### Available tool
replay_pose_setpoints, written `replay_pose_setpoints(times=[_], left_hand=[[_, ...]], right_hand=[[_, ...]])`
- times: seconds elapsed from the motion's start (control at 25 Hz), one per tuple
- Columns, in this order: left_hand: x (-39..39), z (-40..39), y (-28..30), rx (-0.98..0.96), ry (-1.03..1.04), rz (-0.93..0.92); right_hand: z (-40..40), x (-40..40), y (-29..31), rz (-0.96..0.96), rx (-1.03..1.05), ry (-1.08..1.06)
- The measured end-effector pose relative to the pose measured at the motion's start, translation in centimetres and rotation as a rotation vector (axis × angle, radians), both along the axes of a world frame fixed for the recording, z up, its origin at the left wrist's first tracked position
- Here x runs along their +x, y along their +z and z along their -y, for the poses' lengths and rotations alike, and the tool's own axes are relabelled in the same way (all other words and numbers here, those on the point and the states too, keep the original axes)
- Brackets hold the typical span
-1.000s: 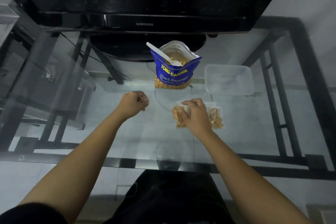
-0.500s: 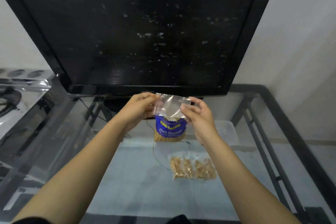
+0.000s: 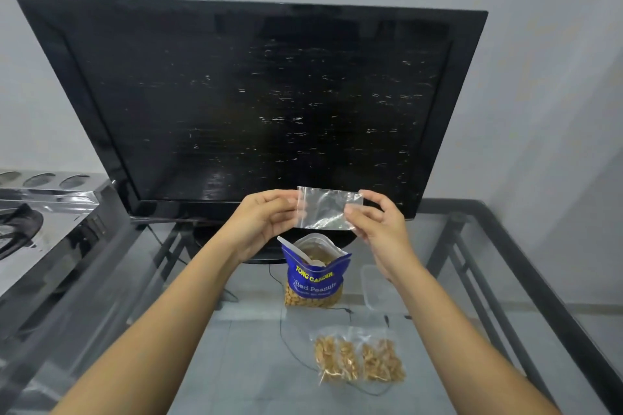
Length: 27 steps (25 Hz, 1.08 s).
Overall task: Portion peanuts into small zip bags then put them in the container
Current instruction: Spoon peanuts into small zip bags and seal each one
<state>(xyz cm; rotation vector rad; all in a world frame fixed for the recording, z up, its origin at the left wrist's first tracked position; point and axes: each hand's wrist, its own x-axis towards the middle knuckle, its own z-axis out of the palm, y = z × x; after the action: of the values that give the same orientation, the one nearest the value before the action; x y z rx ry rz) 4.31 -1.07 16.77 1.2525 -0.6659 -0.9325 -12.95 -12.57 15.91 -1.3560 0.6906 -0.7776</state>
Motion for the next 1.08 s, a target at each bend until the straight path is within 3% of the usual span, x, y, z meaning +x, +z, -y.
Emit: replay_pose_setpoints(times=[0.32,0.6,0.88,1.08], left_hand=[[-0.3,0.2,0.5,-0.024,-0.047,0.017],[-0.6,0.4,0.3,-0.126,-0.07,-0.236],[0.4,0.2,-0.1,0.09,0.054,0.321],[0.3,0.3,-0.9,0.124,0.112,0.411]], right_hand=[[0.4,-0.2,0.0,-0.161,-0.191,0.04],[0.3,-0.1,0.0,-0.131,-0.142,0.16],[0.9,-0.2,0.0,-0.214,-0.32,0.052],[2.1,-0.5,-1.0,-0.295,-0.192,0.198]])
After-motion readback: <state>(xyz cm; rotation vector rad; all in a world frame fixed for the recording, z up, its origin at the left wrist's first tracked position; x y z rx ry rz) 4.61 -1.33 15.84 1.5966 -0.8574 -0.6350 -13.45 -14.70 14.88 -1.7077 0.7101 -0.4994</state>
